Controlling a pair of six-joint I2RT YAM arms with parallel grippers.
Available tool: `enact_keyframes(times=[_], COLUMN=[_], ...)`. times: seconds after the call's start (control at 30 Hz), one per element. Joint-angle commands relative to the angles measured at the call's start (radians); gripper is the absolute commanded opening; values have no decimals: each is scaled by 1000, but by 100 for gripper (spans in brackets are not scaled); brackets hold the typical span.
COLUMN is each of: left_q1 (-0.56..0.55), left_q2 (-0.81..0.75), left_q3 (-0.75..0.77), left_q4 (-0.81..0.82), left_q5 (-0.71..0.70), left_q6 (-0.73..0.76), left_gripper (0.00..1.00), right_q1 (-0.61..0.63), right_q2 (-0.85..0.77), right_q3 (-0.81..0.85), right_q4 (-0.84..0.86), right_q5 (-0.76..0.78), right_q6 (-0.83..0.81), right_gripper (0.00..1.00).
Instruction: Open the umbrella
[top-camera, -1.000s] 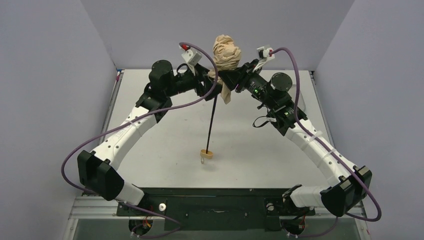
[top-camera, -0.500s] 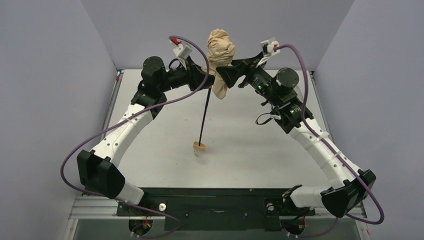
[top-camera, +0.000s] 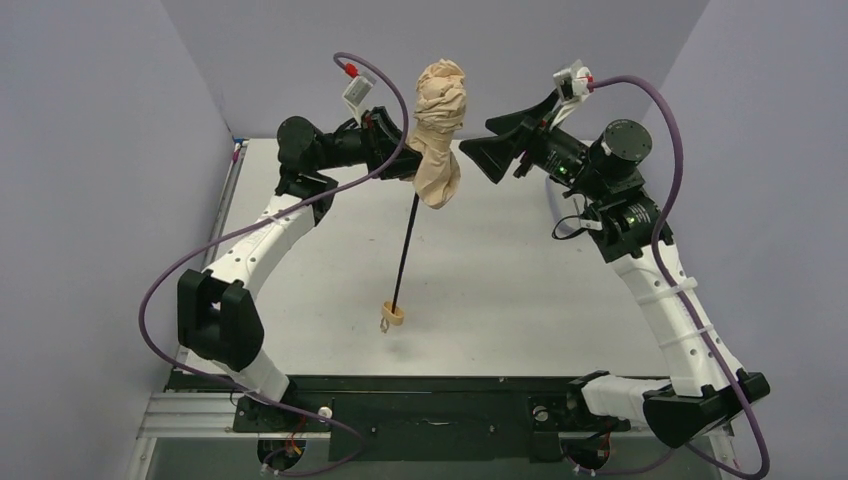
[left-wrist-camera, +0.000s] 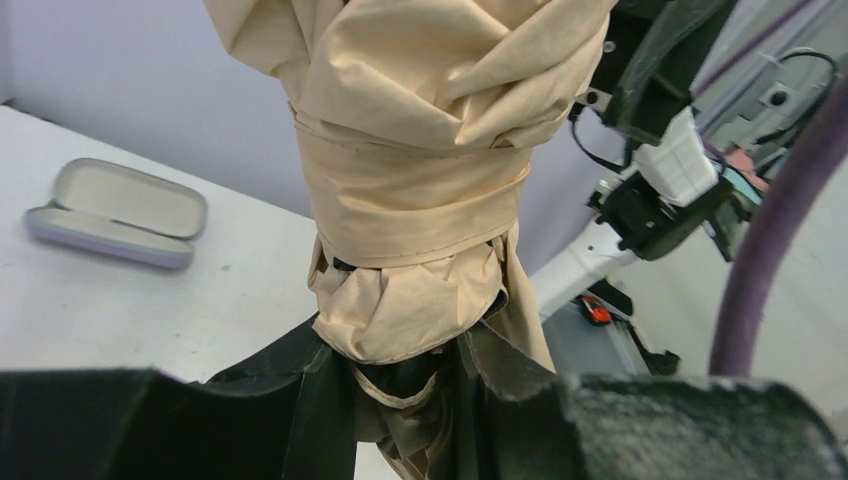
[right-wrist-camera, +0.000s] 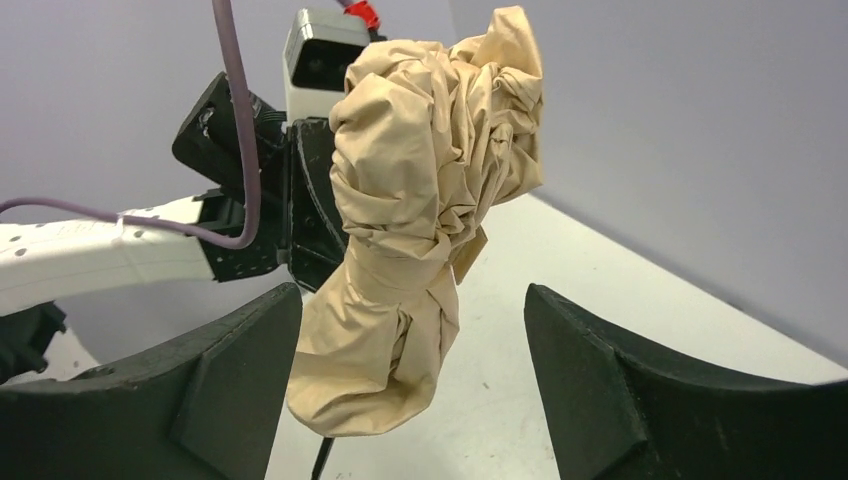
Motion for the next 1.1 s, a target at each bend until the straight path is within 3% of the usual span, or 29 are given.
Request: enact_keyframes(times=[0.0,0.4,0.47,0.53,0.57,0.6,0.63,0.67,0.8,0.87,0.9,0.97,1.07], left_q1=[-16,-90,-90,-87,-85,-76,-70,-51,27,48,52,54,44], left_q2=[63,86,87,90,90,89,83,78,23,-12,-19,-46,-92], left_q3=[74,139,144,145,141,137,127,122,122,150,173,177,153], left_q4=[389,410,402,389,378,365,327,285,-135,-440,-508,-611,-634], left_q5=[132,218,220,214,200,192,164,146,-4,-92,-172,-300,-540], left_q6=[-340,-355,-353,-349,-340,-332,-299,-264,114,372,536,697,813], left_gripper=[0,0,0,5,19,32,37,44,68,77,79,81,80], right_q1=[6,37,41,43,42,40,38,36,26,23,22,23,25], right_q2=[32,132,140,147,148,147,145,137,98,75,63,55,54], right_q3=[33,81,74,76,76,75,72,66,21,-12,-22,-35,-44], right_q4=[19,186,216,237,249,251,253,252,219,182,179,138,49], right_q5=[-107,-180,-174,-159,-153,-136,-124,-96,22,109,159,241,355], right_q6=[63,233,262,288,301,304,309,312,275,254,255,248,249], right_gripper=[77,74,63,44,25,16,2,0,0,0,0,0,0])
